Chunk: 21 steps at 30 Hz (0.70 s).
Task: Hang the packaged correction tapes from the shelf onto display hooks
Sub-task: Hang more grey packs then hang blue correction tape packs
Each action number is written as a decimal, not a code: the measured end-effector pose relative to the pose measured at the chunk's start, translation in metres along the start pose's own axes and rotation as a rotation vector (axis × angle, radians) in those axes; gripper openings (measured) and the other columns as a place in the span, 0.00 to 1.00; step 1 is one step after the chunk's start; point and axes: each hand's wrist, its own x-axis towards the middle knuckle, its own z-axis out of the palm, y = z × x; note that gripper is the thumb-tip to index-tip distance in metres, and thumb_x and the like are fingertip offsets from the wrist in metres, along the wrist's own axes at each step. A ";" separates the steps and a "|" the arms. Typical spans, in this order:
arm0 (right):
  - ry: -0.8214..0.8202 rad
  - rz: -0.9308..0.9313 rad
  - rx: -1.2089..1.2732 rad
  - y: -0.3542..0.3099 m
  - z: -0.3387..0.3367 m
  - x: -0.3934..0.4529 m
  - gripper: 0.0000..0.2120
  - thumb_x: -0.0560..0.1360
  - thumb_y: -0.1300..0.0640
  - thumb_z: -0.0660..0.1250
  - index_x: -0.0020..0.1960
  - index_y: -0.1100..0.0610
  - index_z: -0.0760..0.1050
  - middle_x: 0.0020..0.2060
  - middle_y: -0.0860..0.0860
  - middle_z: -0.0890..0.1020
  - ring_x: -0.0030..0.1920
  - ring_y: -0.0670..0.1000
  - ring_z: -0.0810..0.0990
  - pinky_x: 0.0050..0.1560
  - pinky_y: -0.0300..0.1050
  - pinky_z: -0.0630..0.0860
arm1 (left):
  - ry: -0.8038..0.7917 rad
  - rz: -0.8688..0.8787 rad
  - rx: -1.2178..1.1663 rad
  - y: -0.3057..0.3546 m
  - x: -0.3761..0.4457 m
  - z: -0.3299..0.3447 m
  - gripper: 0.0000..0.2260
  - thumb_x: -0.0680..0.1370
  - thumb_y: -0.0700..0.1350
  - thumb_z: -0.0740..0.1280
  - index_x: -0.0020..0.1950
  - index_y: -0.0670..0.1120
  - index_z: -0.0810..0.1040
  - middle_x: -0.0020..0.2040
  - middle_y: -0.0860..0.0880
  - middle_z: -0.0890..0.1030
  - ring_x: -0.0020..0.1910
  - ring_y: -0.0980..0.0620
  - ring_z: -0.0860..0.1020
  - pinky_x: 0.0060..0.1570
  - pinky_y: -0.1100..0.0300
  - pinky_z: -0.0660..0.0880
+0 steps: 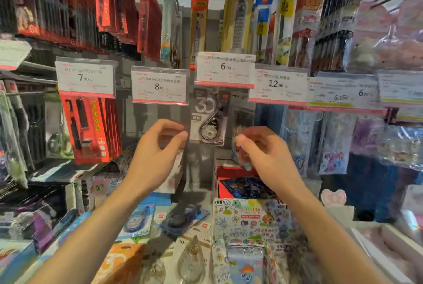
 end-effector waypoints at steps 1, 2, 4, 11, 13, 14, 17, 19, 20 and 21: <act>-0.009 0.007 0.048 -0.002 -0.004 -0.009 0.04 0.80 0.49 0.70 0.53 0.48 0.80 0.43 0.45 0.87 0.42 0.46 0.86 0.43 0.38 0.82 | 0.006 0.006 -0.025 0.004 -0.010 -0.002 0.04 0.81 0.44 0.69 0.51 0.54 0.81 0.46 0.54 0.85 0.45 0.58 0.84 0.44 0.63 0.81; -0.024 0.019 0.087 -0.004 -0.006 -0.019 0.04 0.80 0.52 0.70 0.53 0.50 0.80 0.42 0.48 0.87 0.40 0.47 0.86 0.41 0.39 0.82 | 0.009 -0.001 -0.049 0.006 -0.020 -0.003 0.04 0.80 0.44 0.70 0.51 0.53 0.81 0.46 0.52 0.86 0.43 0.56 0.84 0.42 0.64 0.80; -0.072 0.044 0.132 -0.003 -0.009 -0.037 0.03 0.81 0.55 0.69 0.53 0.53 0.80 0.40 0.52 0.87 0.37 0.48 0.85 0.38 0.39 0.81 | 0.005 -0.030 -0.089 0.010 -0.039 -0.006 0.04 0.80 0.43 0.71 0.52 0.52 0.81 0.46 0.48 0.86 0.41 0.52 0.84 0.41 0.62 0.81; -0.240 0.080 0.136 0.005 -0.005 -0.089 0.03 0.80 0.52 0.70 0.51 0.46 0.83 0.39 0.54 0.86 0.36 0.50 0.84 0.38 0.38 0.80 | 0.058 -0.073 -0.193 0.002 -0.089 -0.036 0.04 0.79 0.46 0.69 0.51 0.52 0.83 0.42 0.49 0.86 0.38 0.50 0.85 0.42 0.60 0.82; -0.255 0.101 0.119 0.005 0.002 -0.099 0.03 0.79 0.50 0.71 0.51 0.44 0.83 0.39 0.52 0.86 0.36 0.50 0.84 0.39 0.38 0.80 | 0.078 -0.085 -0.232 -0.006 -0.097 -0.047 0.04 0.79 0.45 0.69 0.50 0.53 0.83 0.41 0.49 0.86 0.38 0.50 0.84 0.41 0.59 0.82; -0.252 0.108 0.113 0.005 0.006 -0.102 0.03 0.80 0.50 0.71 0.52 0.45 0.83 0.39 0.52 0.86 0.36 0.50 0.84 0.39 0.37 0.79 | 0.081 -0.088 -0.241 -0.012 -0.100 -0.052 0.05 0.79 0.43 0.69 0.50 0.52 0.83 0.41 0.49 0.86 0.38 0.50 0.84 0.41 0.58 0.82; -0.224 0.124 0.098 0.001 0.024 -0.107 0.04 0.80 0.52 0.70 0.52 0.47 0.83 0.39 0.53 0.86 0.36 0.50 0.84 0.40 0.37 0.79 | 0.077 -0.106 -0.239 -0.032 -0.105 -0.073 0.08 0.81 0.39 0.68 0.50 0.52 0.83 0.41 0.50 0.86 0.38 0.51 0.83 0.40 0.60 0.82; -0.195 0.123 0.075 -0.004 0.042 -0.109 0.04 0.79 0.54 0.69 0.52 0.48 0.83 0.39 0.53 0.87 0.37 0.49 0.84 0.40 0.38 0.79 | 0.076 -0.120 -0.234 -0.045 -0.105 -0.093 0.09 0.81 0.39 0.68 0.49 0.52 0.83 0.40 0.52 0.86 0.38 0.55 0.83 0.39 0.64 0.80; -0.177 0.120 0.060 -0.006 0.051 -0.110 0.05 0.79 0.55 0.69 0.52 0.49 0.83 0.39 0.52 0.87 0.37 0.47 0.83 0.41 0.38 0.79 | 0.075 -0.126 -0.230 -0.051 -0.102 -0.104 0.09 0.81 0.39 0.68 0.48 0.52 0.83 0.40 0.54 0.86 0.37 0.57 0.84 0.39 0.66 0.80; -0.158 0.116 0.045 -0.009 0.062 -0.110 0.05 0.79 0.56 0.69 0.52 0.49 0.83 0.39 0.50 0.87 0.38 0.46 0.83 0.42 0.36 0.78 | 0.071 -0.134 -0.232 -0.057 -0.099 -0.116 0.09 0.80 0.39 0.68 0.48 0.52 0.83 0.39 0.55 0.86 0.36 0.58 0.83 0.39 0.66 0.80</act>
